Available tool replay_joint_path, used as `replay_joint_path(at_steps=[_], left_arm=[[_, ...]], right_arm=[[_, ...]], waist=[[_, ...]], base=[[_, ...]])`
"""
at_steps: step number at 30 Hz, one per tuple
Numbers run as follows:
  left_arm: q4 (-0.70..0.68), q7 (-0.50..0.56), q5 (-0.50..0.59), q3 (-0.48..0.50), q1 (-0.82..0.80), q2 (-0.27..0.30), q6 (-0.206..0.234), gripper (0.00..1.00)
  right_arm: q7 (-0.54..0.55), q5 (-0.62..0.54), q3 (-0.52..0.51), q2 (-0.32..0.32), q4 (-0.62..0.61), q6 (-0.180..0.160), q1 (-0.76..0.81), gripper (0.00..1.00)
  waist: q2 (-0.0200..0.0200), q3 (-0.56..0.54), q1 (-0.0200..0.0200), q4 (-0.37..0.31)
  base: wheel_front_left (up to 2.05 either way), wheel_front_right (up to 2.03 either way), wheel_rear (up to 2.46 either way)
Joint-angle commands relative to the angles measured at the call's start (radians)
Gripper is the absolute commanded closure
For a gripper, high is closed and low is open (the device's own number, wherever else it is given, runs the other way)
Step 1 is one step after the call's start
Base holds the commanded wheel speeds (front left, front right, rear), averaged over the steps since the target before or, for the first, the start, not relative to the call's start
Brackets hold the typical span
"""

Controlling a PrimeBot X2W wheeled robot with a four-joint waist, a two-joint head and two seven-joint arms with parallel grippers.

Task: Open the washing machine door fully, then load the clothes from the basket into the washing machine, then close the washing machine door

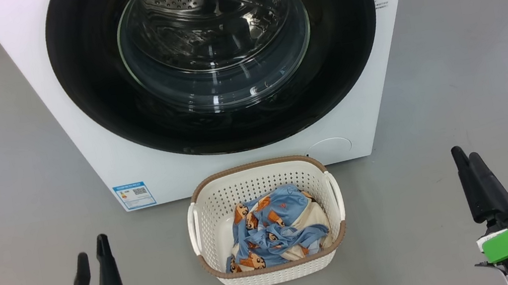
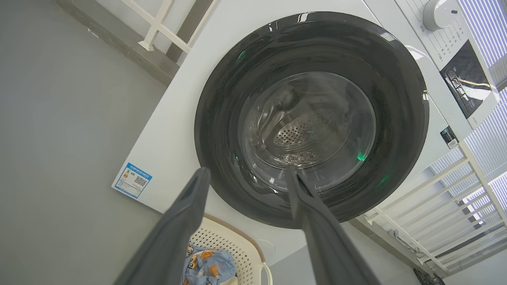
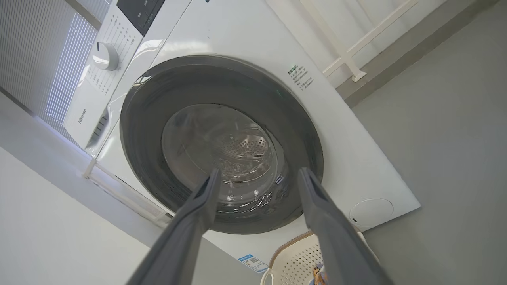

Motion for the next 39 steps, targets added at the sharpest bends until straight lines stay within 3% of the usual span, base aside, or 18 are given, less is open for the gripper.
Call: replay_joint_path(at_steps=[1,14,39], left_arm=[[-0.018,-0.016,0.041,0.016,-0.052,0.019,-0.014,0.0],[0.041,-0.054,0.352,-0.01,-0.06,0.022,-0.024,0.0],[0.08,-0.125,0.603,-0.031,-0.069,0.027,-0.028,0.0]], right_arm=[[-0.01,-0.055,0.003,-0.007,-0.021,0.005,-0.028,0.0],[-0.011,-0.32,-0.033,0.021,0.035,0.006,-0.028,0.0],[-0.012,-0.699,-0.107,0.068,0.124,0.007,-0.042,0.0]], waist=[[0.0,0.0,0.0,0.001],[0.0,-0.008,0.0,0.004],[0.0,-0.014,-0.0001,0.004]], base=[[0.0,0.0,0.0],[0.0,0.0,0.0],[0.0,0.0,0.0]])
